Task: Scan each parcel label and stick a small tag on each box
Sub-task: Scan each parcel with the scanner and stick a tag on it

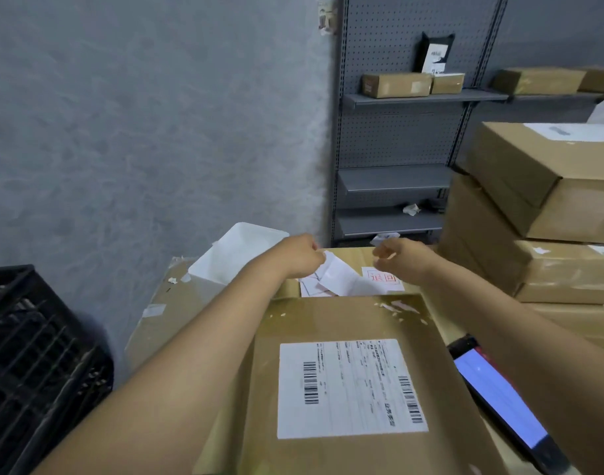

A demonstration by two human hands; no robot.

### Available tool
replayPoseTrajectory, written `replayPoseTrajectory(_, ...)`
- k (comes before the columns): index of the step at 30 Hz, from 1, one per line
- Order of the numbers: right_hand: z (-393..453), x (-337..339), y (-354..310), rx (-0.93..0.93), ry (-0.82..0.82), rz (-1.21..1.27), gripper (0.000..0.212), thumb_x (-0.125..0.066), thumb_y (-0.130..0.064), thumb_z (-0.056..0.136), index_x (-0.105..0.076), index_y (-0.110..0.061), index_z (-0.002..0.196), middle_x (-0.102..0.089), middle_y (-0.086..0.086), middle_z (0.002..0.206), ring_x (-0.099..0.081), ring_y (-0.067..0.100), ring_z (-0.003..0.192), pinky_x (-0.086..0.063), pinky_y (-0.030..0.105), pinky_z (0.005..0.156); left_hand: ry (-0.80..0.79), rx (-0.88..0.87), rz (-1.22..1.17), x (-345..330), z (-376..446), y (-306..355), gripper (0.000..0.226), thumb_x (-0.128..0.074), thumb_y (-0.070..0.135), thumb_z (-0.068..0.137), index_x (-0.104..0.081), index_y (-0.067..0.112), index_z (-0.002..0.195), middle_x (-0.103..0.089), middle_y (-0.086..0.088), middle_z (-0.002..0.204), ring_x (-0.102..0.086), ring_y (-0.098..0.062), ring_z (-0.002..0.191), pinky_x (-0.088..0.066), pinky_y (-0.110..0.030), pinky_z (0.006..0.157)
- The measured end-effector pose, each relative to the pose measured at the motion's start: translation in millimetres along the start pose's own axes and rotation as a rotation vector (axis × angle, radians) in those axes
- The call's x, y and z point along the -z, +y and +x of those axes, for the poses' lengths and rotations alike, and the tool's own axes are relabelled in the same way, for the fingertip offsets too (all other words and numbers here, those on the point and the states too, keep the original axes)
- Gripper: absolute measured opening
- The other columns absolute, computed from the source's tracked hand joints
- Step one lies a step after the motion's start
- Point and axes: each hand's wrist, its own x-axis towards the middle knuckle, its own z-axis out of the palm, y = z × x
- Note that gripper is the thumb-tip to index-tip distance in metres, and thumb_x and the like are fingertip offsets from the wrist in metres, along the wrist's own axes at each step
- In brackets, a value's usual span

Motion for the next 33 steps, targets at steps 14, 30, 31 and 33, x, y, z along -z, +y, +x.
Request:
replayPoseTrajectory(14,82.0,-50.5,-11.8,0.024,-0.102,-0.23,0.022,-0.067,-0.024,0.085,-0.063,-0.005,0.094,-0.066,0.012,0.107,-0.056,0.025,0.091,-0.045,0.031,0.076,-0.142,0.019,-0.039,-3.6,39.2,-13.8,0.018,-0.044,0.02,0.097,-0.057,0.007,0.098,-0.058,-0.016,0.095,-0.059,-0.03,0.08,-0.052,-0.035,0.074)
replayPoseTrajectory(30,-17.3,22.4,-27.7,0.505,0.093,0.179,0.032,-0.06,0.01,0.074,-0.075,-0.016,0.085,-0.068,-0.003,0.108,-0.06,0.013,0.1,-0.046,0.028,0.089,-0.118,0.333,-1.381,-6.9,21.1,30.8,0.032,-0.042,-0.003,0.097,-0.051,-0.004,0.128,-0.06,-0.024,0.126,-0.061,-0.033,0.11,-0.051,-0.04,0.077)
replayPoseTrajectory(31,-20.9,23.4,-24.1,0.475,0.112,0.175,0.04,-0.052,0.011,0.073,-0.075,-0.017,0.089,-0.067,-0.003,0.11,-0.059,0.014,0.101,-0.047,0.028,0.088,-0.089,0.304,-1.345,-9.6,19.2,32.4,0.034,-0.041,-0.007,0.096,-0.05,-0.005,0.129,-0.057,-0.024,0.13,-0.057,-0.035,0.117,-0.049,-0.04,0.082)
replayPoseTrajectory(33,-24.0,24.1,-18.1,0.387,0.185,0.227,0.037,-0.049,0.005,0.081,-0.071,-0.02,0.098,-0.066,-0.002,0.113,-0.06,0.017,0.099,-0.048,0.028,0.079,-0.058,0.248,-1.272,-13.9,14.9,33.7,0.033,-0.044,-0.011,0.094,-0.053,-0.005,0.125,-0.058,-0.025,0.127,-0.058,-0.037,0.115,-0.049,-0.041,0.084)
